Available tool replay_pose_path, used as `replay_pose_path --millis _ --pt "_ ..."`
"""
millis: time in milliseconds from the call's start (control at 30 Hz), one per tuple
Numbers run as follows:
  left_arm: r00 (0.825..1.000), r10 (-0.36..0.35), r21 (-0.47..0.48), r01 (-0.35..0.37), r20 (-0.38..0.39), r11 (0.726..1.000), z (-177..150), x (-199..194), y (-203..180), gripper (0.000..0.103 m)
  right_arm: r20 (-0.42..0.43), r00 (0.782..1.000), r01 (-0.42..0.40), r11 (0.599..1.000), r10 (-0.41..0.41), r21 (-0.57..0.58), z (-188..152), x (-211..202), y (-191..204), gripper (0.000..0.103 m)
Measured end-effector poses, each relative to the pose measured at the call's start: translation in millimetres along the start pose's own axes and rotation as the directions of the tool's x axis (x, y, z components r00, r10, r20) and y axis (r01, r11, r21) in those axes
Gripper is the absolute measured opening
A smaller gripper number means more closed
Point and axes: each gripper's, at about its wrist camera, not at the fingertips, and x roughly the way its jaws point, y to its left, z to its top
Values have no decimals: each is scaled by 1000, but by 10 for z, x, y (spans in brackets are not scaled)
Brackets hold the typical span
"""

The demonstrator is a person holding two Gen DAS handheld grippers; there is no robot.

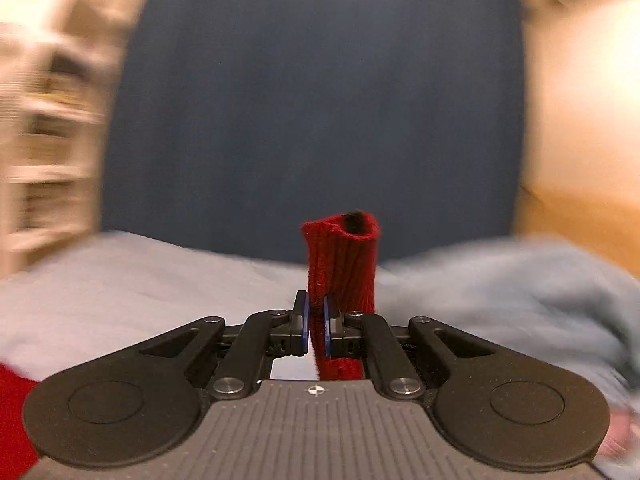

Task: Fold small clothes

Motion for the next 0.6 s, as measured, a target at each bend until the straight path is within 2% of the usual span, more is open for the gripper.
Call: replay_pose_path --millis 67,100,133,167,200,233,267,333,467,533,600 --pt "1000 9 -8 -9 13 1000 14 -86 102 83 19 984 -174 983 175 -51 -72 -41 729 8" --pt "1000 17 -16 -17 17 1000 25 -120 150 83 -15 962 -274 958 274 -90 -214 -20 1130 13" --pt "1000 25 -31 -24 17 999 37 -156 213 83 -126 930 -358 927 345 -110 -354 45 1457 37" --pt "999 28 -41 -28 15 999 49 -182 264 83 -281 881 -422 902 381 -98 -551 122 1740 50" --pt "999 31 -51 -30 14 998 59 -223 322 83 -368 845 -439 896 388 -65 -718 129 1869 53" --pt "999 31 -51 -30 17 998 63 -265 364 83 -411 818 -452 892 402 -28 -856 79 1889 51" --pt "999 30 -42 -29 22 999 66 -304 402 83 -432 804 -455 890 410 -2 -965 -13 1826 51" --pt "998 51 -11 -50 27 999 43 -335 443 83 -458 803 -413 910 381 33 -1099 -232 1581 56" --pt "998 61 37 -61 2 997 -114 -275 377 83 -541 797 -261 961 269 94 -1294 -776 795 57" --pt "998 59 100 -58 -5 993 -254 -318 216 83 -556 809 -185 980 190 66 -1301 -1186 541 58" --pt "999 36 171 -33 -17 985 -437 -425 33 89 -548 825 -129 990 142 61 -1203 -1563 371 61"
